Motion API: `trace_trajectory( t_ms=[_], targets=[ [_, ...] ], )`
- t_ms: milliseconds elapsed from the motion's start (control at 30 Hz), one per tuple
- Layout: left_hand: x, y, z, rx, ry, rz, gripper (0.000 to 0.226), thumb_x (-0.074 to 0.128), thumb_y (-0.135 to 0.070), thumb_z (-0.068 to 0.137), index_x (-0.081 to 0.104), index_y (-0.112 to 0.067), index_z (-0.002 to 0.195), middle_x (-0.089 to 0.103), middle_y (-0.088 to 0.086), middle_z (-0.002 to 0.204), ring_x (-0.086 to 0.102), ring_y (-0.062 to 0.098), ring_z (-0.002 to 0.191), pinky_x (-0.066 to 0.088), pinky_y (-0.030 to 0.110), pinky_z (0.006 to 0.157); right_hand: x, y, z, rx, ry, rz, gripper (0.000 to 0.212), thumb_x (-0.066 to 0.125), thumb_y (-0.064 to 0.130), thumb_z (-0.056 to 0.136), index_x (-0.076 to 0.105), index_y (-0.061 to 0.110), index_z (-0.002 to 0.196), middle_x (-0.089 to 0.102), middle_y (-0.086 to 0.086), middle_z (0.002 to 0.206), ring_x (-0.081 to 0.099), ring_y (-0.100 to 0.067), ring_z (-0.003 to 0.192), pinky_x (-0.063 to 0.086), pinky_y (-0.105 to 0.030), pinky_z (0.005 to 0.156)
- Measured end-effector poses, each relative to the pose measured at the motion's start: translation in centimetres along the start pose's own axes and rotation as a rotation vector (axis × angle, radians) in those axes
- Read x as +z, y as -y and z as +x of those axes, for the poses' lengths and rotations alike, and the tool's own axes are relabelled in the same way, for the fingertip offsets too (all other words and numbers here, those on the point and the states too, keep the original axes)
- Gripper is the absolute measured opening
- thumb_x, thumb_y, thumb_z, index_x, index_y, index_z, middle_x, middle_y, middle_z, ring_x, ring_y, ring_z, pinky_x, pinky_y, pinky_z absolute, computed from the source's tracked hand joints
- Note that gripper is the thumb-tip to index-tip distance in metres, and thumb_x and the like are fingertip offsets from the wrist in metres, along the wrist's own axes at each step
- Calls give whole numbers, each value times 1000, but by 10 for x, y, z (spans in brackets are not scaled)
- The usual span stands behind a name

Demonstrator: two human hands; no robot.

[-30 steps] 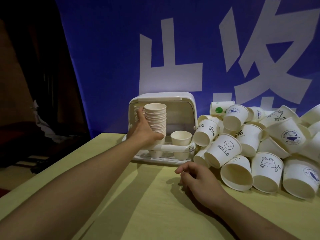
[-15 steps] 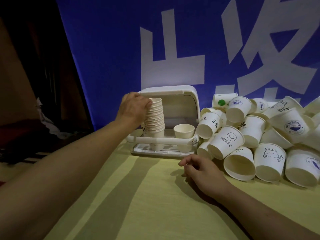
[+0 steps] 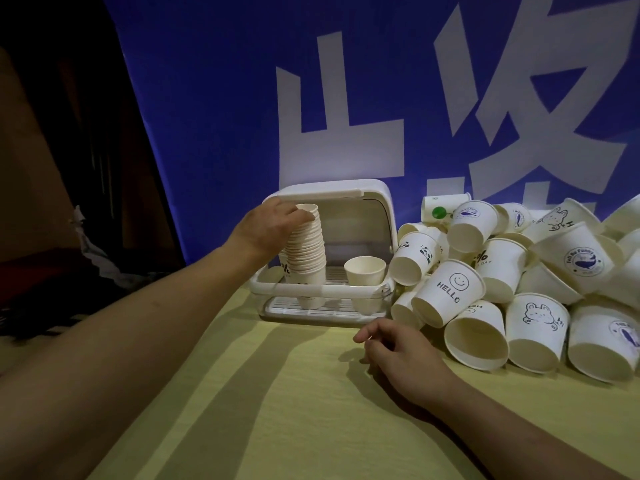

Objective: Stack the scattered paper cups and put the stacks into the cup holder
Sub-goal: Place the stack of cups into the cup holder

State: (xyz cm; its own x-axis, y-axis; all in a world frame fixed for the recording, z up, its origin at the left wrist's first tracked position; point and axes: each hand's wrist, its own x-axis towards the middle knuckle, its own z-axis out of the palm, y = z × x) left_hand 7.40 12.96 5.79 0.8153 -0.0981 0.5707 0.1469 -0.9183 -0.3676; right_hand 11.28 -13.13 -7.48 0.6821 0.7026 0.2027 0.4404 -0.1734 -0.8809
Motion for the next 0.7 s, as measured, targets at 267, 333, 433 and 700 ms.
trace_trajectory(
  t_ms=[267, 333, 433, 700],
  targets=[
    [-4, -3, 2, -58, -82, -79, 50, 82, 0, 78, 68, -11, 125, 67, 20, 113, 60, 39, 100, 53, 46, 79, 0, -1, 1, -5, 6, 4, 22, 50, 11, 97, 67, 26, 96, 71, -2, 88, 69, -14, 83, 57, -23, 68],
    [-4, -2, 2, -55, -105, -102, 50, 83, 4, 74, 70, -9, 121, 68, 20, 107, 60, 39, 94, 52, 45, 74, 0, -1, 1, -8, 4, 3, 23, 51, 11, 97, 67, 27, 95, 71, -2, 86, 69, -14, 82, 56, -22, 67],
    [-3, 2, 0, -36, -143, -108, 48, 84, 6, 71, 71, -6, 116, 68, 21, 102, 60, 41, 88, 53, 46, 69, 0, -2, 1, -11, 3, 6, 23, 51, 11, 97, 67, 27, 95, 71, -2, 85, 69, -13, 81, 54, -20, 64],
    [-14, 14, 0, -61, -416, -157, 24, 55, -21, 98, 67, -5, 112, 68, 16, 94, 60, 33, 80, 53, 41, 63, 0, -2, 2, -15, 3, -2, 23, 51, 11, 97, 67, 27, 94, 68, 1, 78, 70, -13, 81, 57, -24, 68]
  ],
)
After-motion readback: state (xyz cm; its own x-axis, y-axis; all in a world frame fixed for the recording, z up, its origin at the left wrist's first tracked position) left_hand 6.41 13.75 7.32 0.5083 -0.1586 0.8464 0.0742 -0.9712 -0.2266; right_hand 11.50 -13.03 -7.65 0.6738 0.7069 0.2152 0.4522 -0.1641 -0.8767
